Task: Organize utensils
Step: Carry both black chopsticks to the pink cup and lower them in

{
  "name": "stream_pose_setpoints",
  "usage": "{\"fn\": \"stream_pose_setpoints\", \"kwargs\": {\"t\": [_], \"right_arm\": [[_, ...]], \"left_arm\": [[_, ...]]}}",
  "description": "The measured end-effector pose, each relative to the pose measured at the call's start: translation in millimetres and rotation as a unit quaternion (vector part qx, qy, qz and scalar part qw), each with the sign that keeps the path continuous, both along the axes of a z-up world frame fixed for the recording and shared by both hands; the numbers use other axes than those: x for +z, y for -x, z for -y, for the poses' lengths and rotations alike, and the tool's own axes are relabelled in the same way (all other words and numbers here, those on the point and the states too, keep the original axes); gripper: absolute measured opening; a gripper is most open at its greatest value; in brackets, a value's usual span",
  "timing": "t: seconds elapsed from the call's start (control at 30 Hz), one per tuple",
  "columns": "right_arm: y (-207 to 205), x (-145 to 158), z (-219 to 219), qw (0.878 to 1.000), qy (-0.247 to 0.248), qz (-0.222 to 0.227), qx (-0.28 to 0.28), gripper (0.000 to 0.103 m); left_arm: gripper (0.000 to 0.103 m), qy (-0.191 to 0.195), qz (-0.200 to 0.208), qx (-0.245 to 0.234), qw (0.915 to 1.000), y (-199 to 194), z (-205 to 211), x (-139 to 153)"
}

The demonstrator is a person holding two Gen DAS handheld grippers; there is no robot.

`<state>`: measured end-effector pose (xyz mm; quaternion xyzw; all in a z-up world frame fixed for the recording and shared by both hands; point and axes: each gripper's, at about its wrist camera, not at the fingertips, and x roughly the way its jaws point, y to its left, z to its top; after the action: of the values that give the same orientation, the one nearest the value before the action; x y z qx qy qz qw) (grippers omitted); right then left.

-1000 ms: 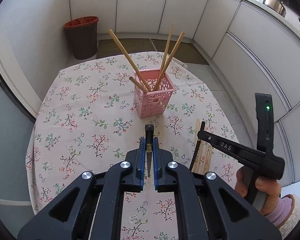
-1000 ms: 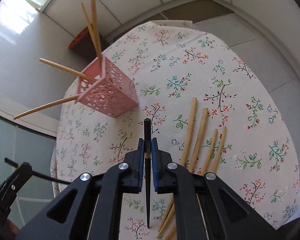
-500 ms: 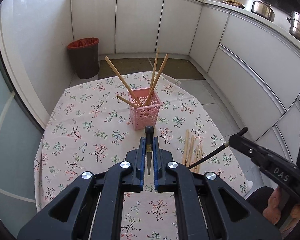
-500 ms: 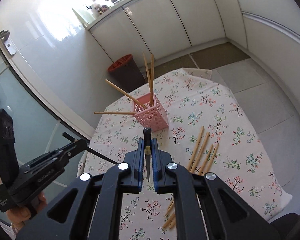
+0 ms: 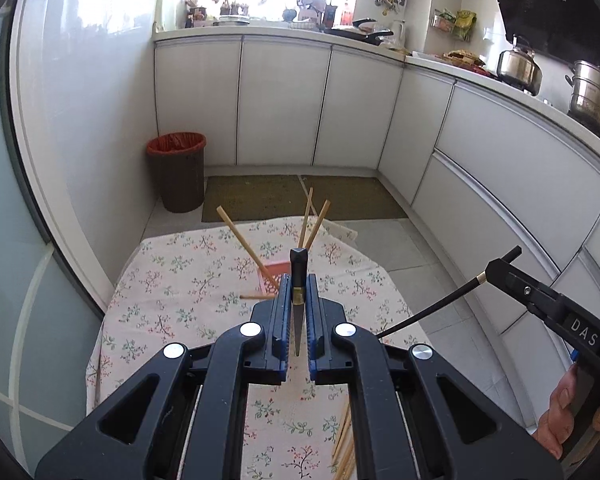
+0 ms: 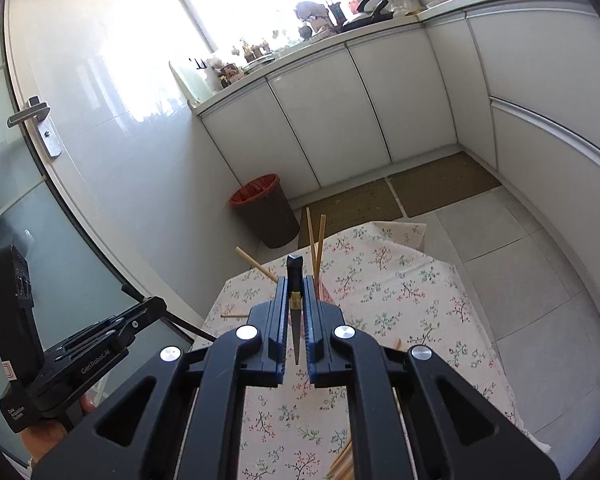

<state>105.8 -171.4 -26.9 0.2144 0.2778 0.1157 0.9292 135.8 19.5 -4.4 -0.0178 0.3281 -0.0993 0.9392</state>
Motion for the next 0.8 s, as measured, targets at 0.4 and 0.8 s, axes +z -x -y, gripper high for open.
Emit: {"fn": "stream_pose_setpoints", "kwargs": {"t": [0.4,0.8], "right_arm": [[-65.9,15.9,-3.5,0.999,0.010,0.031,-0.008,0.007],[-120.2,-23.0,-35.0,0.999,0.048,0.014,0.007,0.007]], "left_arm": [[0.006,0.007,0.012,0.049,0.9987,-80.0,2.8,-5.8],[0.020,0.030,-0.031,0.058,0.9974,-124.7,-12.2,-67.2]]}}
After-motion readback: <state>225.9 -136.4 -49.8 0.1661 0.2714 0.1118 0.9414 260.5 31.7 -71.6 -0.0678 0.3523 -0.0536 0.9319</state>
